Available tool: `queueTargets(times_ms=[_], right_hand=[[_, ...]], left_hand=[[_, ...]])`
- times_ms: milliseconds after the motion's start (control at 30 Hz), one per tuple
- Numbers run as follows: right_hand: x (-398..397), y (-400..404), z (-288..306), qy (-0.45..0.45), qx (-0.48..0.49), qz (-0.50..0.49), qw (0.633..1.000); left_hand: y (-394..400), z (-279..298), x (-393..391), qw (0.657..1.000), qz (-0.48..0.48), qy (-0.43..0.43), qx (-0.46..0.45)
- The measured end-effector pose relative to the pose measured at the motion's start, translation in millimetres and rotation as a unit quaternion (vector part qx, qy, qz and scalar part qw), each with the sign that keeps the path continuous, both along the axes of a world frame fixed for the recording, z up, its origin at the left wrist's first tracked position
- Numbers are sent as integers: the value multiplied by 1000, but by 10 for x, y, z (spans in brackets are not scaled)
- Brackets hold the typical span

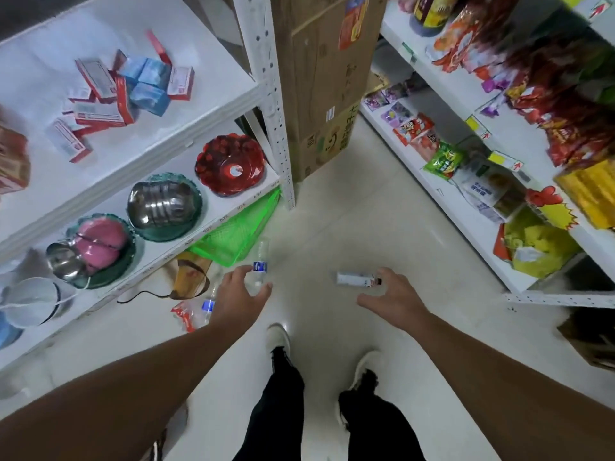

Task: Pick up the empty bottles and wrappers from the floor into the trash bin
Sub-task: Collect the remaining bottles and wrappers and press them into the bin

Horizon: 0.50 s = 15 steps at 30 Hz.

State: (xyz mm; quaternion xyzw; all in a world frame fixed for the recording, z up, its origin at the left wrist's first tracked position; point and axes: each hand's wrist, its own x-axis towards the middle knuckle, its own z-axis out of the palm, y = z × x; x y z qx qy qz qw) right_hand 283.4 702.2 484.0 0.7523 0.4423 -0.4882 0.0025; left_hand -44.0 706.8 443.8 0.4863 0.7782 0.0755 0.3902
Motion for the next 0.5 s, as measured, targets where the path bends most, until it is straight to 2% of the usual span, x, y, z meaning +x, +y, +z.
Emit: queueTargets(times_ms=[100, 200, 500], right_hand=[[12, 330, -587, 28, -16, -19, 999], [64, 572, -1400, 34, -28, 5, 999], [378, 713, -4249, -68, -43, 162, 984]], left_hand=[[230, -466, 78, 1000, 23, 0, -19], [379, -1198, 191, 998, 44, 3, -41], [662, -4224, 255, 994, 58, 61, -75]])
